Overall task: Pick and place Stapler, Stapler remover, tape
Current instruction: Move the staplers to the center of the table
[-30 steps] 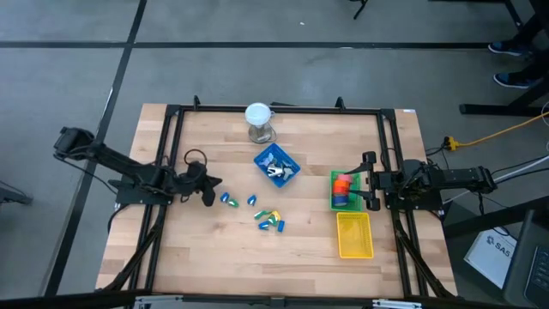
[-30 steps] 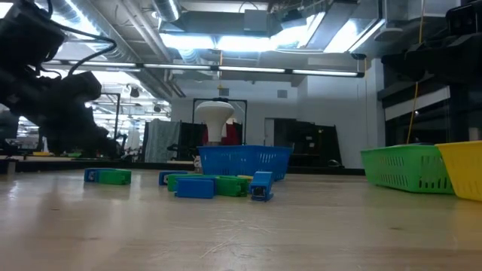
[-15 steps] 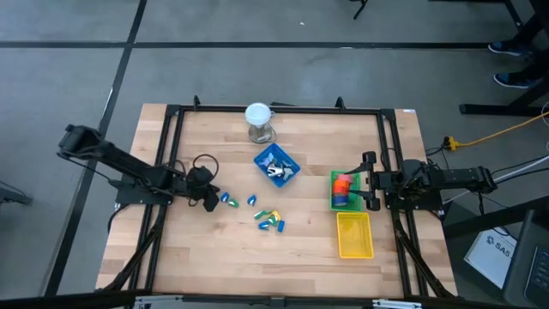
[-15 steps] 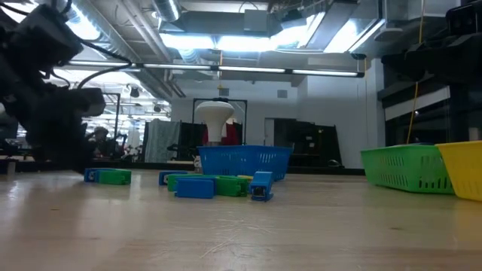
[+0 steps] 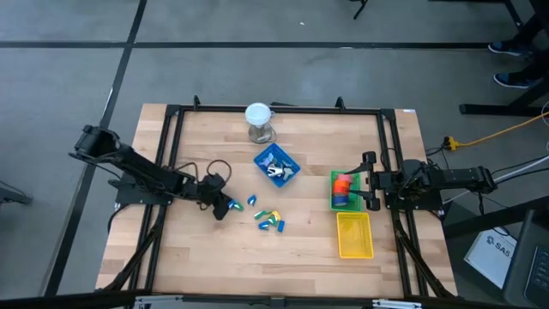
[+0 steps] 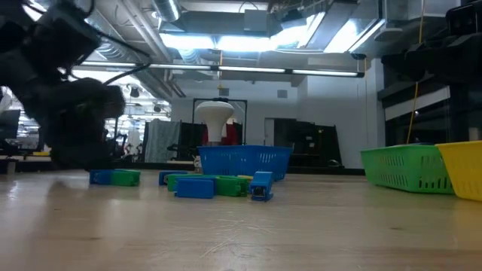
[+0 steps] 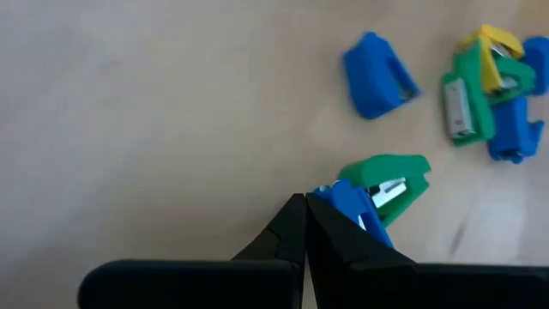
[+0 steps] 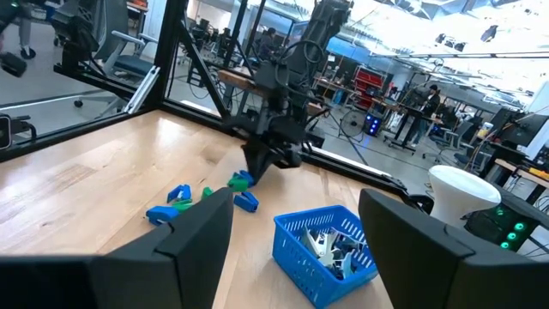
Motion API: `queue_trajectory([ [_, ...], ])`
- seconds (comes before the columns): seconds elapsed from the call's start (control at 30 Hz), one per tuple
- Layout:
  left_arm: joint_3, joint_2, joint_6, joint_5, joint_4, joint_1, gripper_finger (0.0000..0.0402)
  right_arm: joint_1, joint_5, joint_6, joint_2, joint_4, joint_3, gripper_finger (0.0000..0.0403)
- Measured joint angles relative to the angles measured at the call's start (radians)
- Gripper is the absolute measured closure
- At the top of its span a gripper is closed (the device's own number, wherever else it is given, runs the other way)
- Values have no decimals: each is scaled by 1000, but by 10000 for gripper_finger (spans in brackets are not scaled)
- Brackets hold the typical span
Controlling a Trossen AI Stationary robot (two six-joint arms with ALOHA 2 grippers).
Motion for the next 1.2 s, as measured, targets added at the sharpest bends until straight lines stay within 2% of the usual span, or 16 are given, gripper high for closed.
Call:
queue_trajectory([
  [0.27, 191, 231, 60, 67, 14, 0, 400, 0, 0, 0, 0, 0, 0, 143],
  [0.47, 314, 385, 126, 129, 103, 3, 400, 0, 0, 0, 0, 0, 0, 143],
  [0.7, 381, 521, 218, 227, 254, 17, 400, 0, 0, 0, 0, 0, 0, 143],
  [0.83, 410, 581, 357, 282, 354, 38, 400, 0, 0, 0, 0, 0, 0, 143],
  [1.0, 446, 585, 453, 360, 321, 66, 400, 0, 0, 0, 0, 0, 0, 143],
  [1.2, 442, 438, 510, 243, 42, 67, 400, 0, 0, 0, 0, 0, 0, 143],
])
